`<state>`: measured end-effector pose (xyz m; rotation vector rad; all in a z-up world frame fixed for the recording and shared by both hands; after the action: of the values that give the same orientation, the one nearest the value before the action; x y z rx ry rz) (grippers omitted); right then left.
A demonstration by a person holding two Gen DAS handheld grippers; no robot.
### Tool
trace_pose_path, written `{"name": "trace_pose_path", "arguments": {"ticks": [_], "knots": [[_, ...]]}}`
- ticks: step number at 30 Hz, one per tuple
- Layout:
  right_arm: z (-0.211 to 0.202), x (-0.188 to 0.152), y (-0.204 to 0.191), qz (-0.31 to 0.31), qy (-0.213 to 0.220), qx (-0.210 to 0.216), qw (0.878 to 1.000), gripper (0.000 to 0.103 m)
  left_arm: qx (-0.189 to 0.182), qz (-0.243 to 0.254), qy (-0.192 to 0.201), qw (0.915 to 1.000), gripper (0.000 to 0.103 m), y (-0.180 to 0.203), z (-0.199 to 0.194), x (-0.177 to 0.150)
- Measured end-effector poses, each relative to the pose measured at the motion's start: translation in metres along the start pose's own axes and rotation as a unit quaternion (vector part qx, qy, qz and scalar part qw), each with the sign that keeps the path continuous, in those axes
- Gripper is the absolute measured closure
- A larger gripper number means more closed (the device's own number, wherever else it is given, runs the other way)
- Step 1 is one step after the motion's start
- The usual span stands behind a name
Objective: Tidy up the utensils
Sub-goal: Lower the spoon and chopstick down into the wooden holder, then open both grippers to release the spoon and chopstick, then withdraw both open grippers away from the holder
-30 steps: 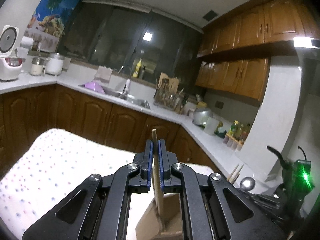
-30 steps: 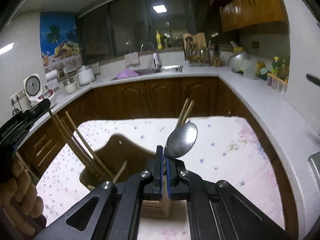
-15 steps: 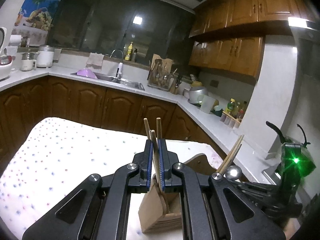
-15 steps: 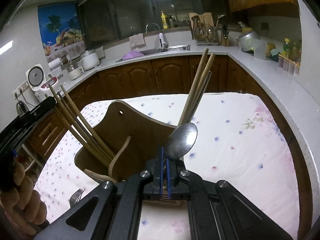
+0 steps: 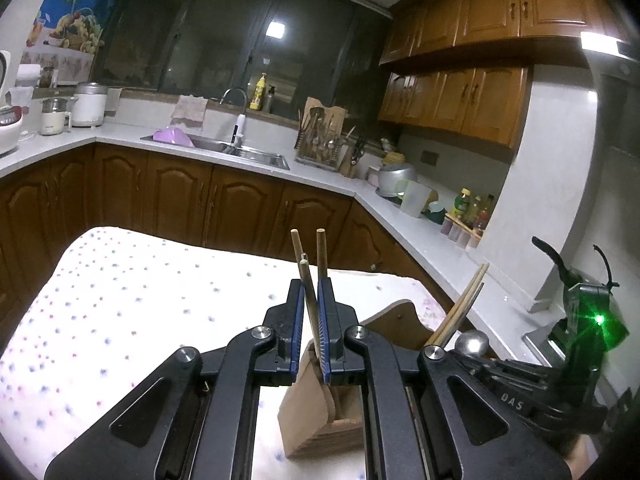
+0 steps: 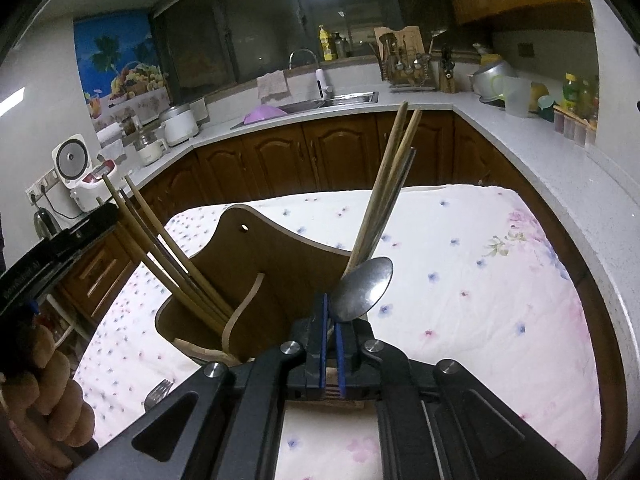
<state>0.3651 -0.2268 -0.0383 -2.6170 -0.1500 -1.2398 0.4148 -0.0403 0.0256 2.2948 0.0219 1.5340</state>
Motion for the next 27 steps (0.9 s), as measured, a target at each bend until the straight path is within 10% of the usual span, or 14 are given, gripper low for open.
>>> {"name": "trace_pose_path", "arguments": {"ticks": [12,17,22,27], "knots": [[-0.02,-0.004,0.013,0.027,0.02,-0.005,0.999,0.066,0.012,-0.005,-0.008,0.9999,0.058,-0.004,-0.014,-0.008],[-0.033,-0.01,0.014,0.038,0.036,0.003,0.999,0.038,0.028,0.004,-0.003,0.9996,0.02,-0.007,-0.033,-0.011],[-0.05,-0.013,0.008,0.042,0.065,0.013,0.997,0.016,0.033,0.011,0.004,0.9994,0.011,-0.006,-0.054,-0.014],[-0.063,-0.017,0.001,0.041,0.077,0.019,0.996,0.015,0.034,0.012,0.009,0.9993,0.008,-0.009,-0.07,-0.017]]}}
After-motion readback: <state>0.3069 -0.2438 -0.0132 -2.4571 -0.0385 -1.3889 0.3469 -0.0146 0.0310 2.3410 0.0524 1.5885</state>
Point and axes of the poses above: each gripper's, at about its wrist camera, not at the fingertips, and z roughly the way its jaws point, y to its right, x to its top, the point moved 8 cm from there along z, roughly the way its jaws point, and after that the axes turned 3 degrees about -x, right-handed, at the moved point
